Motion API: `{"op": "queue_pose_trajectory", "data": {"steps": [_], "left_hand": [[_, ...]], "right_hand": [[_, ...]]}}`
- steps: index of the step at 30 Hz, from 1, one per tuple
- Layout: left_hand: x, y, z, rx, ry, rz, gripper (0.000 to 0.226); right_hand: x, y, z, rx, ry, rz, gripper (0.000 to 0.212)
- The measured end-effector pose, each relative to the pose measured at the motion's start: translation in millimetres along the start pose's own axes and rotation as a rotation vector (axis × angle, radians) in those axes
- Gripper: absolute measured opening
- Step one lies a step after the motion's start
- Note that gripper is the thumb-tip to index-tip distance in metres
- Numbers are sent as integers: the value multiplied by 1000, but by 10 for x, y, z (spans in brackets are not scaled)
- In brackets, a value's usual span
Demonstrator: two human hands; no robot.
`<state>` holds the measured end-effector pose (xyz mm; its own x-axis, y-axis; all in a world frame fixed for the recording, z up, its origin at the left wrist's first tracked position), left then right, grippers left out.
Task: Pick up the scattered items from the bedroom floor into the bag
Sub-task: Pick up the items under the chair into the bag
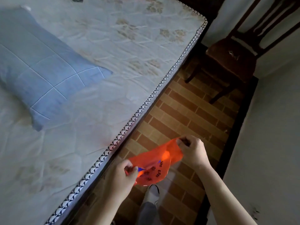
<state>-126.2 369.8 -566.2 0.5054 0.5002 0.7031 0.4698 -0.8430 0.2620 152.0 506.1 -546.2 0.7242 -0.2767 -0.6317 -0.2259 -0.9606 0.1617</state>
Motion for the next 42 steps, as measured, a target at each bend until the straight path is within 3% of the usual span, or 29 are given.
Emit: {"op": "queue_pose_trajectory", "data": {"steps": [10,17,22,27,29,31,34,38,42], "left_hand": [[-1429,-118,1170,-49,4,-32,27],[-2012,-666,1931,-59,-1,-44,22],[-2339,-1017,2344,-36,-65,-16,34],[-2274,-1395,2640,-13,-250,174,52],[-2159,-1440,2645,43,-393,307,52],[-2137,-1445,2681,80,-473,430,49],[-2176,-1496,2820,55,-392,599,52],[-2226,-1435,3053,-63,-304,771,48],[-2400,-1228,3514,-340,-395,879,57]], "right_hand": [[836,-259,1598,-110,31,-115,14],[1243,-717,2445,-112,82,-236,15],[1490,-1003,2933,-83,148,-324,29],[1673,-1155,3283,-31,173,-394,24],[1706,-1138,3288,85,154,-434,12],[1703,-1040,3270,235,222,-546,37],[1665,-725,3311,372,336,-799,66],[1959,-460,3731,263,360,-882,81],[2449,-451,4238,51,520,-859,82]]}}
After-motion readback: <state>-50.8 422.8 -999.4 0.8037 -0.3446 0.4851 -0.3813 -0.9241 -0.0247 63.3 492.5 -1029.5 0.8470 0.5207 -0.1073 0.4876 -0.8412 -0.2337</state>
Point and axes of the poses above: each hand's wrist, its own y-axis away from the middle knuckle, its own z-axis out of the palm, x = y × z, the point moved 9 cm from there along -y, towards the middle knuckle, and after that the axes turned 14 degrees about x, right-handed, at the moved point
